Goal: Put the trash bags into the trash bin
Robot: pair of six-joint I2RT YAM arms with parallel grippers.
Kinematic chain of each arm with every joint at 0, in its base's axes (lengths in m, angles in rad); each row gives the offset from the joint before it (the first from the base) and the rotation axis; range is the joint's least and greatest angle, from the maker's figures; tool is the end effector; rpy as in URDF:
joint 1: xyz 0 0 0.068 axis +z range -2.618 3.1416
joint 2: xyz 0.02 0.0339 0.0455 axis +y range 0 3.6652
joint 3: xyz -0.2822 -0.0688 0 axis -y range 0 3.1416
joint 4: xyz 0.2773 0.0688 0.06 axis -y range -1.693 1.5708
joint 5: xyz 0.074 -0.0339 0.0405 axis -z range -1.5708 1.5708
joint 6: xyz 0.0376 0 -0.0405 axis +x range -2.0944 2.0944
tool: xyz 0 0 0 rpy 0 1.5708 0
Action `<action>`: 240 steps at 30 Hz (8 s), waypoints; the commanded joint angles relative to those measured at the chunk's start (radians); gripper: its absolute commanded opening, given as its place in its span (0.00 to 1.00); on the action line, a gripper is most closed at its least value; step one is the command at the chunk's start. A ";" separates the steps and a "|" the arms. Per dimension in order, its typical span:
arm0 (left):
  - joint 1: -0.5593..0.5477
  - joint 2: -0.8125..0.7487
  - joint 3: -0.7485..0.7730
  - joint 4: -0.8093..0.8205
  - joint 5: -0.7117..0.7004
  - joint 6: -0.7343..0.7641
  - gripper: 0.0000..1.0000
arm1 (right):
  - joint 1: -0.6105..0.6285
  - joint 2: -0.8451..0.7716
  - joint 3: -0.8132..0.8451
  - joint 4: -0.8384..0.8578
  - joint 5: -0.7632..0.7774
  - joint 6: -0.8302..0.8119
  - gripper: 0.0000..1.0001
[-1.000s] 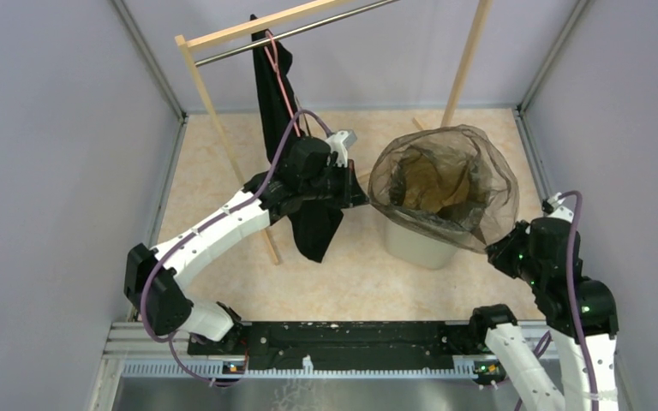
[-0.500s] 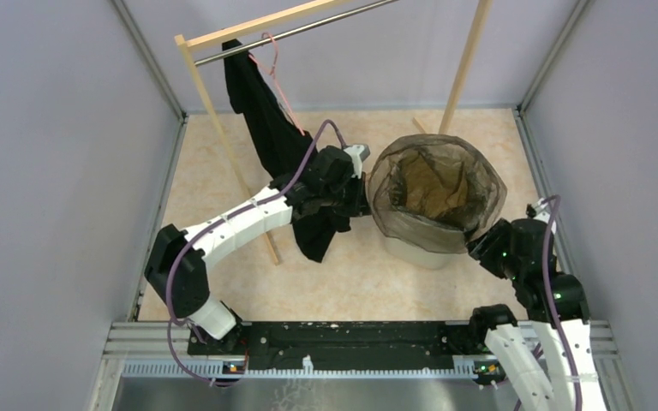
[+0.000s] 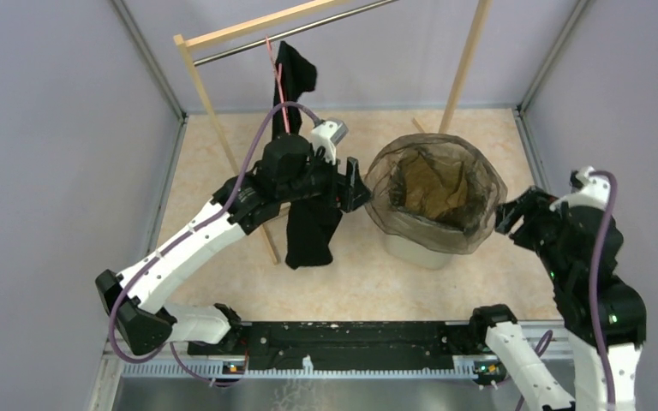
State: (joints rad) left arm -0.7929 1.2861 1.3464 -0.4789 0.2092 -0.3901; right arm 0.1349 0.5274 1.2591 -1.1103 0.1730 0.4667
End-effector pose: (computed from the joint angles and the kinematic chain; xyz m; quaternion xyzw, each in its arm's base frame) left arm 0.2156 -0.2300 0.4159 0.2226 0.8058 -0.3748 0.4009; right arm 0.0460 -0.0003 0.4444 0.1840 0.8051 0.0974 0.5554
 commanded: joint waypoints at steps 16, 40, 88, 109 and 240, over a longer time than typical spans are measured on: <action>0.054 0.323 0.375 0.058 -0.015 0.116 0.92 | -0.060 0.452 0.091 0.407 -0.077 -0.260 0.58; 0.104 0.445 0.364 0.102 0.003 0.067 0.44 | -0.160 0.529 0.099 0.473 -0.178 -0.255 0.14; 0.101 0.584 0.285 0.168 0.035 -0.039 0.04 | -0.300 0.648 -0.212 0.611 -0.349 -0.111 0.14; 0.059 0.538 0.209 0.145 0.038 -0.058 0.05 | -0.301 0.602 -0.437 0.792 -0.293 -0.122 0.19; 0.012 0.473 0.138 0.045 -0.179 0.048 0.00 | 0.385 0.940 -0.262 0.476 -0.233 -0.294 0.34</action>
State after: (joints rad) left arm -0.7799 1.7504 1.4715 -0.4503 0.0353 -0.3569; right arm 0.5087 1.5154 1.0195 -0.7712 -0.0402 0.1513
